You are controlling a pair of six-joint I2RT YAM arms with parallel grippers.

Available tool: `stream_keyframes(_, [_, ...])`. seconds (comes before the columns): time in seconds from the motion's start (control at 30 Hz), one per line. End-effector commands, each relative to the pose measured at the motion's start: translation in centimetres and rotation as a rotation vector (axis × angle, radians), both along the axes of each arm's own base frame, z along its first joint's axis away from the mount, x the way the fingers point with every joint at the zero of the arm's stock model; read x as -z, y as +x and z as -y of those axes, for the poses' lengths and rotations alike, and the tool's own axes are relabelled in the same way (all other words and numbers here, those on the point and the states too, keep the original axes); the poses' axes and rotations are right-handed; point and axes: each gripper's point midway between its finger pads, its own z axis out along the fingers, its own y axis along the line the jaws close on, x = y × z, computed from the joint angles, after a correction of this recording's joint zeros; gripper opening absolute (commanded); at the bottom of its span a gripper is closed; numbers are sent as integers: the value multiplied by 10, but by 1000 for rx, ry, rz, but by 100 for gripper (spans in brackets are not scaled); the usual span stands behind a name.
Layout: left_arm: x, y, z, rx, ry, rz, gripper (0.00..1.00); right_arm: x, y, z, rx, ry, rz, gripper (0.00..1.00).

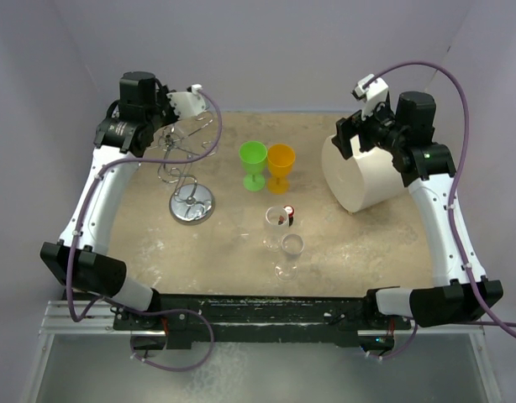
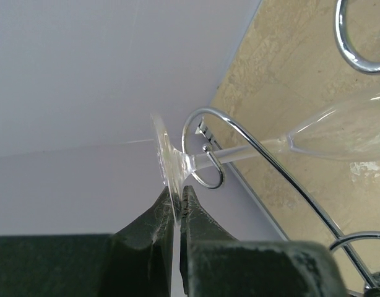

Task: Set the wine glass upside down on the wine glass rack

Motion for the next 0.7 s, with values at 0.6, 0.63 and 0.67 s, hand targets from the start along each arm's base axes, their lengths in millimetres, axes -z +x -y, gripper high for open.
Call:
stream_keyframes(0.6, [-9, -14, 2, 9, -60, 39, 19, -15, 0, -3, -15, 32, 53, 98])
stream_keyframes(0.63, [-9, -15, 1, 8, -61, 40, 20, -14, 1, -3, -16, 32, 51, 98])
stream_keyframes(0.67, [-10, -16, 1, 8, -63, 40, 20, -14, 1, -3, -18, 34, 50, 98])
